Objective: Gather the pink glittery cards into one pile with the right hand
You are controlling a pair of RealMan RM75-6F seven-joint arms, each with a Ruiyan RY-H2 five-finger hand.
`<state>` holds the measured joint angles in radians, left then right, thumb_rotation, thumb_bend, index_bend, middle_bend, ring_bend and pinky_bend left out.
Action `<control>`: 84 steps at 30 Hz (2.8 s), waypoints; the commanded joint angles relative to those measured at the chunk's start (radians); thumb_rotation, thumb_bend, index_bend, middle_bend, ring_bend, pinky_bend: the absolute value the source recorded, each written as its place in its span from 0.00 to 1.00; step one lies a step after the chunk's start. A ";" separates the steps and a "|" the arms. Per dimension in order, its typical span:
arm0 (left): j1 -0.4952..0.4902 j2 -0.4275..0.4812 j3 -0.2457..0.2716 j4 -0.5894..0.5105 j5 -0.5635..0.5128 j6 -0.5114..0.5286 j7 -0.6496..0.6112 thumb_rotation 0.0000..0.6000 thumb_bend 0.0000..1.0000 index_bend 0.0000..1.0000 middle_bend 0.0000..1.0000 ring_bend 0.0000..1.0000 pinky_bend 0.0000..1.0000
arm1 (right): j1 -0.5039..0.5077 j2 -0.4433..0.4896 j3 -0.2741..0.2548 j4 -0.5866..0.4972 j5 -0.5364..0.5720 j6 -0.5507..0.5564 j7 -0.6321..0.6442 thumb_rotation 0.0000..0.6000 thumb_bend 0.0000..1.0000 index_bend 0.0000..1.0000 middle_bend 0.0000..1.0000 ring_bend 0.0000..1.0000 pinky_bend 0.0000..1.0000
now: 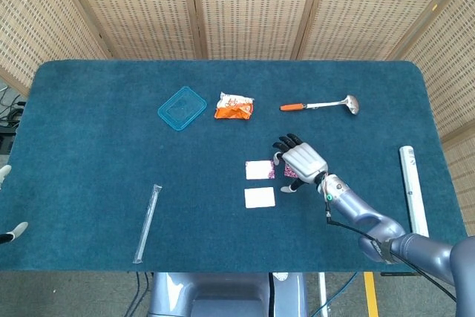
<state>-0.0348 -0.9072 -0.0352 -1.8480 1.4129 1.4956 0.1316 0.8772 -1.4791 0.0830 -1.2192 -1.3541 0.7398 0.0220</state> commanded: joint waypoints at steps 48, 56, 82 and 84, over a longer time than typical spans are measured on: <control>0.027 0.030 0.005 -0.025 0.009 0.029 0.007 1.00 0.05 0.00 0.00 0.00 0.00 | 0.031 -0.297 0.012 0.407 -0.048 0.039 0.004 1.00 0.10 0.36 0.16 0.00 0.00; 0.025 0.028 0.004 -0.029 0.010 0.027 0.015 1.00 0.05 0.00 0.00 0.00 0.00 | 0.027 -0.312 0.000 0.438 -0.073 0.051 0.029 1.00 0.10 0.36 0.16 0.00 0.00; 0.032 0.025 0.004 -0.032 0.001 0.035 0.024 1.00 0.05 0.00 0.00 0.00 0.00 | 0.047 -0.356 -0.023 0.576 -0.143 0.065 0.113 1.00 0.10 0.36 0.16 0.00 0.00; 0.034 0.026 0.004 -0.030 -0.001 0.036 0.022 1.00 0.05 0.00 0.00 0.00 0.00 | 0.052 -0.357 -0.023 0.581 -0.147 0.064 0.113 1.00 0.10 0.36 0.16 0.00 0.00</control>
<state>-0.0011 -0.8817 -0.0309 -1.8779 1.4122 1.5309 0.1538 0.9280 -1.8359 0.0601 -0.6388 -1.4999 0.8042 0.1346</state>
